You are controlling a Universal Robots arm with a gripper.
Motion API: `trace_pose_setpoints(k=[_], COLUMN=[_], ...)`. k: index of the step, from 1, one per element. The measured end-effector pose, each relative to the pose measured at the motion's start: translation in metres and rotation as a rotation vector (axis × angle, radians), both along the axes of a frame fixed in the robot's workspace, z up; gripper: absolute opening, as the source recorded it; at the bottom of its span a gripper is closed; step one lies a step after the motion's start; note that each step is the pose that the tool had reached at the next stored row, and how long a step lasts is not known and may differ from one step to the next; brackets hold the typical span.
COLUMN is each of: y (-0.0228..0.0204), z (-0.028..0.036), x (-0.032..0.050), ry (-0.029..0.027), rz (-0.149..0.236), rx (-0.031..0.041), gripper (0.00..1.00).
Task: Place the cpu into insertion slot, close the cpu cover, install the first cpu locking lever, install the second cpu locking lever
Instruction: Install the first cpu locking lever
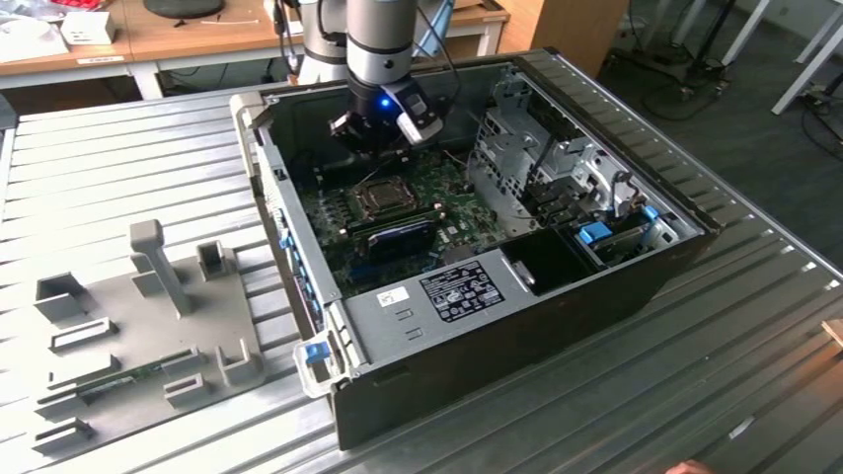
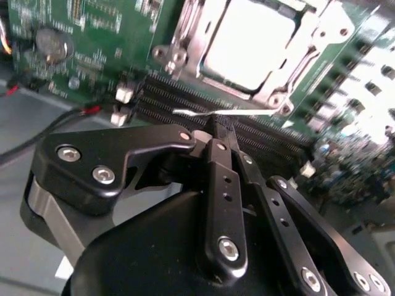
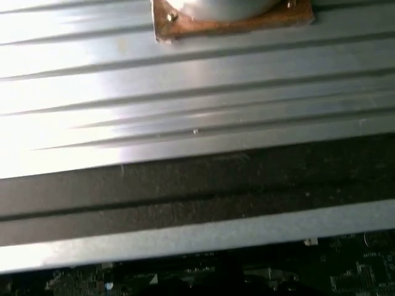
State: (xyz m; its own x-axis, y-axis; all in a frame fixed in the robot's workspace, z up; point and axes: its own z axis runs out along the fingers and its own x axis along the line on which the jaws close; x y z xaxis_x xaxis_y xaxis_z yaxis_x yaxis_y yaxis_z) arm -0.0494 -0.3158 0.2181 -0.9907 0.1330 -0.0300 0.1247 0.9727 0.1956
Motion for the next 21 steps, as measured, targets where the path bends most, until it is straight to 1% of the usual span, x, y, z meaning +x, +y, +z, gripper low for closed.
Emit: trace_pose_setpoints(k=[1,2,8,10,16,21], y=[-0.0001,-0.0002,-0.0004,-0.0004,-0.0004,-0.0004], z=[0.0001,0.0001,0.0020,0.0035,0.0042,0.0076], x=[0.0000,0.0000,0.0000,-0.0004,-0.0006,-0.0012], ry=[-0.0001,-0.0001,-0.0002,-0.0016,-0.0020,-0.0057], rz=[0.000,-0.001,-0.009,-0.011,-0.013,-0.013], rx=[0.0149,0.0208,0.0217,0.0224,0.0220,0.0226], gripper=[0.10,0.10,0.10,0.10,0.10,0.10])
